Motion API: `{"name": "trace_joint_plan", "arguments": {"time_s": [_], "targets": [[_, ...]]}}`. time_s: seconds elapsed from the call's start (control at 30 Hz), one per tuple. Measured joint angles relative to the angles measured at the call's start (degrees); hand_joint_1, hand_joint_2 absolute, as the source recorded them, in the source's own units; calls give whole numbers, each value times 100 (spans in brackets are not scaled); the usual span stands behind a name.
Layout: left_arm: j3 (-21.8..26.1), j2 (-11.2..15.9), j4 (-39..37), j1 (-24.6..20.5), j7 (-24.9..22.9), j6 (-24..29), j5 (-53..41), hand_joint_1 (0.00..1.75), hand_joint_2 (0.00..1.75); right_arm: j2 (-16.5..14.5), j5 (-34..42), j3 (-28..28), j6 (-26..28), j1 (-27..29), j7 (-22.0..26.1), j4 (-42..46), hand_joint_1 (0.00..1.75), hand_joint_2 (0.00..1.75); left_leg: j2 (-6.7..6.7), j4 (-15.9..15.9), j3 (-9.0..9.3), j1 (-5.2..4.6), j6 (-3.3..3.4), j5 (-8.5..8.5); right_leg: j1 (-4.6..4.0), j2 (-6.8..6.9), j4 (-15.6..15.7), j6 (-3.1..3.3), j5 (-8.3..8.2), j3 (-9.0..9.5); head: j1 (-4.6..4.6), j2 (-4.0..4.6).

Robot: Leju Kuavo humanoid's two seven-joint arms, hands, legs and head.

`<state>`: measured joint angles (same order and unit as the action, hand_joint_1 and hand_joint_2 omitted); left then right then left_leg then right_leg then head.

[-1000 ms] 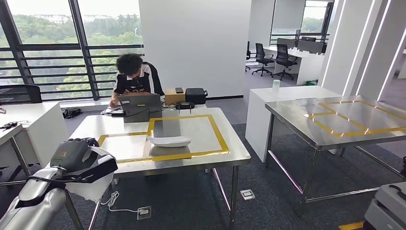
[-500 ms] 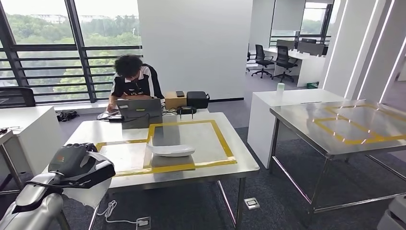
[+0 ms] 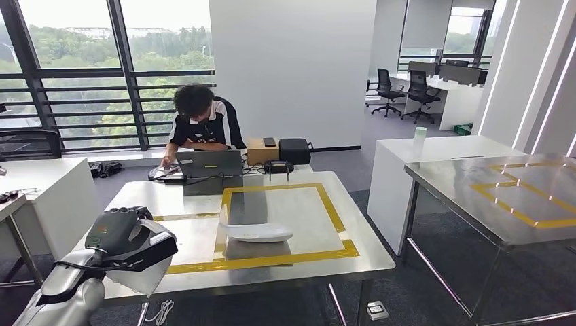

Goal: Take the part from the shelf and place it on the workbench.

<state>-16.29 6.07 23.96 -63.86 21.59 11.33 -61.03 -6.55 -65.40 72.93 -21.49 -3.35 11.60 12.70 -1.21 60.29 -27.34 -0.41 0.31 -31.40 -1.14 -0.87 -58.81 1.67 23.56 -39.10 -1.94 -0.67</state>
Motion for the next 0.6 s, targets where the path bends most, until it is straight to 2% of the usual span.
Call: {"name": "trace_joint_plan", "arguments": {"time_s": [0.03, 0.1, 0.13, 0.2, 0.23, 0.27, 0.3, 0.33, 0.37, 0.4, 0.43, 0.47, 0.53, 0.57, 0.6], "targets": [[-3, -5, 1, 21, 2, 6, 1, 150, 175, 2, -1, -1, 0, -3, 1, 0, 0, 0, 6, 160, -3, 5, -25, 34, 5, 4, 30, 32, -31, 108, -2, 0], [-8, -8, -4, 44, -2, 8, 1, 150, 175, 3, 0, -3, 0, -20, 2, 0, 0, 0, 36, 669, -252, 17, -58, 15, 11, 20, 41, 105, -20, 292, -7, 0], [-10, -9, -8, 55, -7, 8, 1, 150, 175, 4, 0, -4, 0, -30, 3, 0, 0, 0, 47, 964, -449, 26, -73, -73, 12, 26, 38, 128, 44, 361, -9, 1], [-12, -6, -16, 87, -17, 7, 1, 150, 175, 4, -3, -7, 0, -44, 7, 0, 0, 0, 55, 1347, -886, 47, -116, -448, 15, 18, 37, 145, 171, 487, -12, 0], [-13, -3, -19, 113, -21, 7, 1, 150, 175, 4, -6, -9, 0, -42, 8, 0, 0, 0, 58, 1363, -1041, 57, -136, -626, 21, 11, 36, 137, 248, 566, -12, 0], [-13, 4, -20, 139, -22, 7, 1, 150, 175, 4, -11, -11, 0, -35, 9, 0, 0, 0, 61, 1260, -1141, 66, -156, -704, 28, 3, 35, 127, 332, 658, -13, -1], [-14, 16, -21, 160, -22, 8, 2, 150, 175, 4, -17, -13, 0, -27, 9, 0, 0, 0, 66, 1041, -1191, 73, -170, -598, 37, -3, 34, 114, 424, 763, -13, -1], [-14, 30, -22, 175, -20, 8, 3, 150, 175, 3, -22, -14, 0, -20, 9, 0, 0, 0, 73, 761, -1210, 77, -176, -315, 44, -8, 33, 99, 513, 860, -13, -1], [-15, 46, -32, 184, -17, 8, 5, 150, 175, 3, -26, -16, 0, -15, 9, 0, 0, 0, 83, 414, -1233, 78, -174, 176, 45, -12, 16, 78, 604, 946, -14, 0], [-16, 62, -40, 190, -16, 7, 11, 150, 175, 3, -29, -20, 0, -21, 10, 0, 0, 0, 90, 146, -1232, 71, -147, 576, 45, -23, 16, 47, 680, 1000, -13, 1], [-18, 78, -44, 199, -16, 6, 19, 150, 175, 3, -33, -26, 0, -29, 10, 0, 0, 0, 95, -33, -1228, 61, -107, 873, 47, -31, 40, 12, 736, 1024, -10, 0], [-20, 85, -43, 204, -17, 7, 26, 150, 175, 4, -37, -32, 0, -38, 10, 0, 0, 0, 98, -159, -1218, 51, -62, 1032, 45, -36, 35, -28, 753, 1044, -9, 0], [-24, 91, -13, 210, -17, 9, 36, 150, 175, 4, -44, -39, 0, -54, 9, 0, 0, 0, 80, -219, -1106, 57, 21, 968, 47, -30, -103, -88, 656, 980, 2, -3], [-25, 88, -1, 207, -19, 10, 36, 150, 175, 4, -43, -41, 0, -59, 8, 0, 0, 0, 76, -254, -1030, 66, 54, 922, 45, -17, -350, -118, 564, 863, 5, -3], [-25, 88, 7, 208, -20, 8, 36, 150, 175, 4, -42, -42, 0, -62, 5, 0, 0, 0, 72, -272, -940, 73, 83, 863, 51, -4, -655, -144, 508, 666, 10, -5]]}}
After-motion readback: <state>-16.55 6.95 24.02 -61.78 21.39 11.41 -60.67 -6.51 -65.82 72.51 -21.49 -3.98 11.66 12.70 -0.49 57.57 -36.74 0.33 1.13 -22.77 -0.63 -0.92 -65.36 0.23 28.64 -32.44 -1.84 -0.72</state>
